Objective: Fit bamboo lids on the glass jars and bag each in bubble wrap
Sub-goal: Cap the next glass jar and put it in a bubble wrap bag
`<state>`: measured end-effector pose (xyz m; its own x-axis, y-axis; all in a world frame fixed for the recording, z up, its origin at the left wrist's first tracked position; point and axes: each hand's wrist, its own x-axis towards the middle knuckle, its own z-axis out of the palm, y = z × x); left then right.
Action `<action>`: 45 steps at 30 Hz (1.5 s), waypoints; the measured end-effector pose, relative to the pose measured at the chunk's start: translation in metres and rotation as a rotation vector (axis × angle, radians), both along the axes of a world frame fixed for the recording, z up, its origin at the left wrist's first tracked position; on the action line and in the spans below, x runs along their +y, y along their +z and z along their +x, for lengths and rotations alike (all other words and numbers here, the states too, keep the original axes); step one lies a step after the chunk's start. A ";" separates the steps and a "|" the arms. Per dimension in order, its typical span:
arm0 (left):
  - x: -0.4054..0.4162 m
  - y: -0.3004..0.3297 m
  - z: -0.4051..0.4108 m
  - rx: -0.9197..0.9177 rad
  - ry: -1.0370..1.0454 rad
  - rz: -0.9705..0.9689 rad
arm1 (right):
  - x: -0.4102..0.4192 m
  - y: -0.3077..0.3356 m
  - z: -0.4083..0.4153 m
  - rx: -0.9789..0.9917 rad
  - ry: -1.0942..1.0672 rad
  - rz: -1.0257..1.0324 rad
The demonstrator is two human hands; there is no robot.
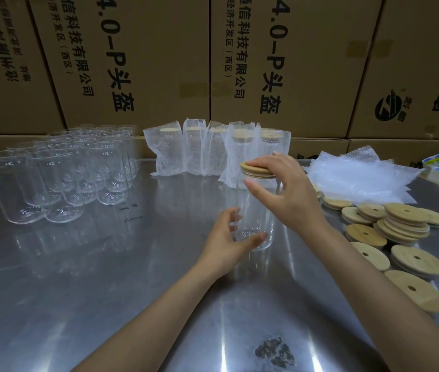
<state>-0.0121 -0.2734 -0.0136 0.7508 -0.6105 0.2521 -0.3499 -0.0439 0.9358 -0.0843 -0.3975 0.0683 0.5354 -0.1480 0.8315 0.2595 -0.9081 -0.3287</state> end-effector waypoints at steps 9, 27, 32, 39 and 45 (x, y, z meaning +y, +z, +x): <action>0.001 0.001 -0.002 -0.003 0.008 0.020 | 0.004 -0.004 -0.001 0.044 -0.070 0.036; -0.001 0.004 0.000 -0.040 -0.019 0.038 | -0.124 -0.039 0.020 0.433 -0.584 0.475; -0.005 0.006 0.001 -0.058 -0.050 0.043 | -0.159 -0.040 0.029 0.728 -0.745 0.339; -0.006 0.008 0.001 -0.064 -0.067 0.044 | -0.168 -0.050 0.032 0.858 -0.864 0.176; -0.006 0.008 0.001 -0.045 -0.075 0.039 | -0.170 -0.044 0.031 0.840 -0.951 0.016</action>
<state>-0.0113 -0.2791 -0.0055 0.6912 -0.6746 0.2592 -0.3949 -0.0522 0.9173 -0.0533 -0.5672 0.0246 0.5726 -0.7694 0.2832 -0.7836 -0.6152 -0.0871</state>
